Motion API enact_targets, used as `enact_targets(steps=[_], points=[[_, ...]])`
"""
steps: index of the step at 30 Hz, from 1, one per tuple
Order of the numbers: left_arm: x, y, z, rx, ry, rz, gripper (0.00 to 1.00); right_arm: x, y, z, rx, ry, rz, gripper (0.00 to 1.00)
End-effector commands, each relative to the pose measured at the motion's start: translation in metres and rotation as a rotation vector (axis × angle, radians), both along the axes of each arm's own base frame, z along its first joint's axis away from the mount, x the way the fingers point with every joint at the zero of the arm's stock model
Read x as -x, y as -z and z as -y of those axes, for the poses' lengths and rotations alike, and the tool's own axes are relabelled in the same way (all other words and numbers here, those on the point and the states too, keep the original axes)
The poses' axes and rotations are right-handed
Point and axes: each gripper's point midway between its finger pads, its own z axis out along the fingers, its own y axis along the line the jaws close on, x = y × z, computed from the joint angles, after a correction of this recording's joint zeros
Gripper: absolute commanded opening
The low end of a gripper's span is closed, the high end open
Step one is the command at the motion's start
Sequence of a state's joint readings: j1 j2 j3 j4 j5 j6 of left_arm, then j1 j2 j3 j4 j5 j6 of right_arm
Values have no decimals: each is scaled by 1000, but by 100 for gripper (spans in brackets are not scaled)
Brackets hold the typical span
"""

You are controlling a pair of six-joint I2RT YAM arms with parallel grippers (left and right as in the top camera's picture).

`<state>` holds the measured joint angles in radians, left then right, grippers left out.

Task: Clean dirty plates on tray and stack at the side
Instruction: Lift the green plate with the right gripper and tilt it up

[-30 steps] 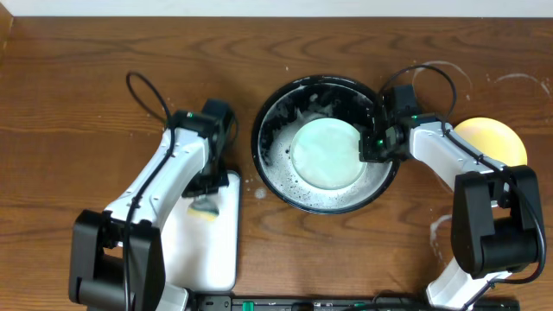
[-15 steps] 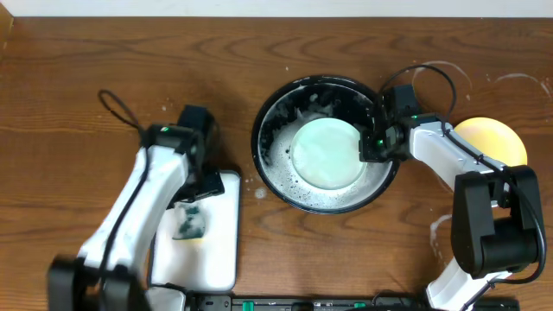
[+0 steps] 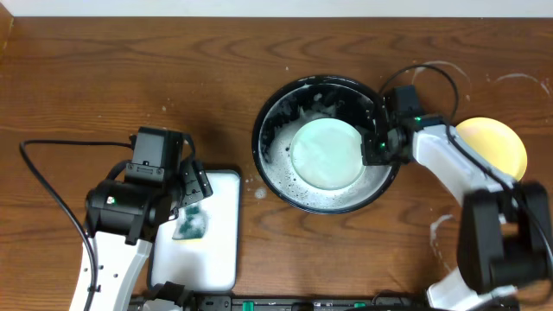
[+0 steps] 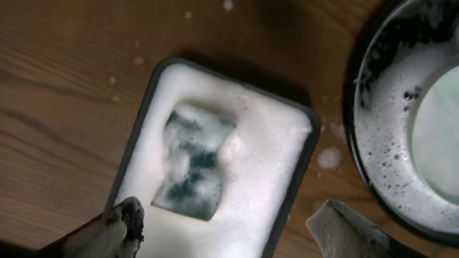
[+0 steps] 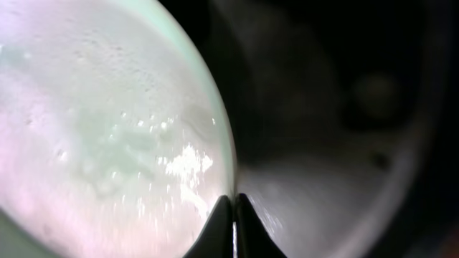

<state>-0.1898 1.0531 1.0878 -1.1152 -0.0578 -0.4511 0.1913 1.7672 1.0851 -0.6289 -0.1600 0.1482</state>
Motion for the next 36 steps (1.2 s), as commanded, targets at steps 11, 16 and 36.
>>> enact_targets(steps=[11, 16, 36], points=[[-3, -6, -1, 1, -4, 19, 81, -6, -97, -1, 194, -35, 329, 1], [-3, -6, -1, 1, -4, 19, 81, -6, -53, 2, 145, -31, 192, 13], [-3, -6, -1, 1, -4, 19, 81, -18, 41, -9, -295, -44, -34, 12]])
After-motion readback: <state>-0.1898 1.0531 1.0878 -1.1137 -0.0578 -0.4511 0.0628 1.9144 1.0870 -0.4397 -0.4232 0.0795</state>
